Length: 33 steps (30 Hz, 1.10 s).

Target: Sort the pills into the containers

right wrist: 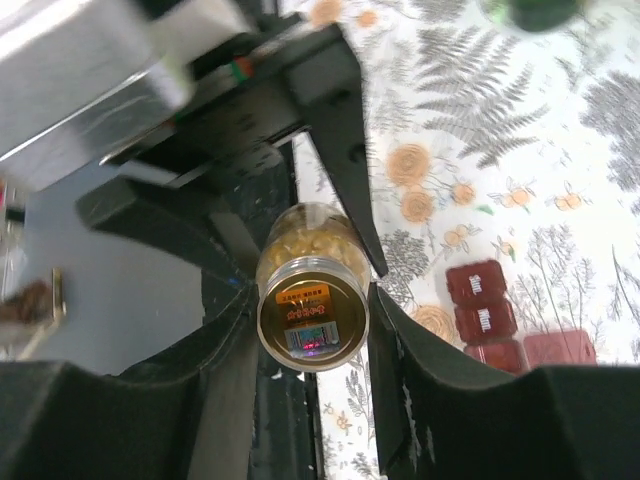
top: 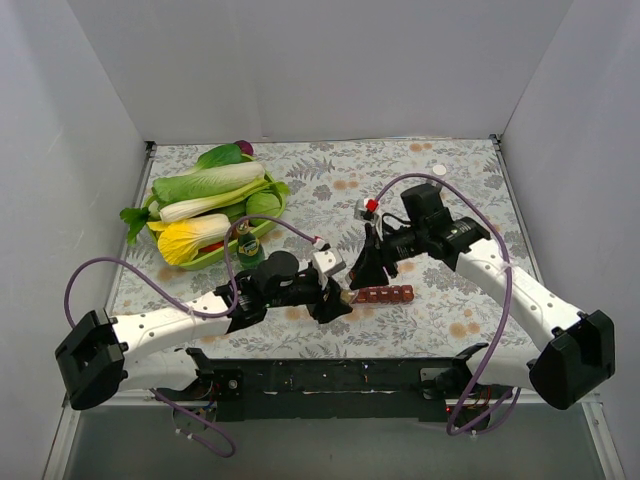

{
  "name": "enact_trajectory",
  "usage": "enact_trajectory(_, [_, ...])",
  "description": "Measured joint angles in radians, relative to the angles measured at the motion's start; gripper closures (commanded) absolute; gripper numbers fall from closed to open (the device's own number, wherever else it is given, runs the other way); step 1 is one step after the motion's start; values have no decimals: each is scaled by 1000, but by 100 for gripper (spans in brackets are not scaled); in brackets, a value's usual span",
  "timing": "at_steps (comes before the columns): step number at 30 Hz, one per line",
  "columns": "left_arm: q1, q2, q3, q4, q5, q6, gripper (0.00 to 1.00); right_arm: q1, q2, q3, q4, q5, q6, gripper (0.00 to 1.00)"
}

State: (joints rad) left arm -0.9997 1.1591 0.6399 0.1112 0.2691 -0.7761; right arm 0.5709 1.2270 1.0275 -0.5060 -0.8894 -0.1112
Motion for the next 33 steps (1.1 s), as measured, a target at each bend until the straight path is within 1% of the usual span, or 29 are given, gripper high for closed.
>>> enact_trajectory(3, [0,-20,-15,5,65,9,100,2,25,41,-141,-119,-320,86])
enact_trajectory(5, [-1,-39,-32,6,108,13,100,8,57,73,-258,-190,-571,86])
enact_trajectory(7, [-2,-52,-47,4,150,16,100,14,105,109,-404,-250,-871,87])
enact_trajectory(8, [-2,-55,-53,2,167,16,100,18,127,122,-465,-272,-992,87])
enact_trajectory(11, [-1,-57,-60,-11,196,16,100,22,189,160,-612,-306,-1272,87])
enact_trajectory(13, [3,-58,-60,-14,199,18,100,24,222,196,-680,-305,-1390,87])
enact_trajectory(16, [8,-75,-60,-14,188,20,100,28,240,245,-742,-292,-1490,87])
enact_trajectory(21, [8,-124,-62,-4,176,27,100,36,217,293,-779,-294,-1561,86])
enact_trajectory(29, [4,-141,-76,-27,203,47,100,31,179,321,-785,-275,-1567,87])
enact_trajectory(32, [3,-143,-76,-37,203,51,100,31,179,344,-785,-274,-1532,92])
enact_trajectory(33, [3,-143,-76,-40,202,53,100,31,179,352,-782,-273,-1511,96])
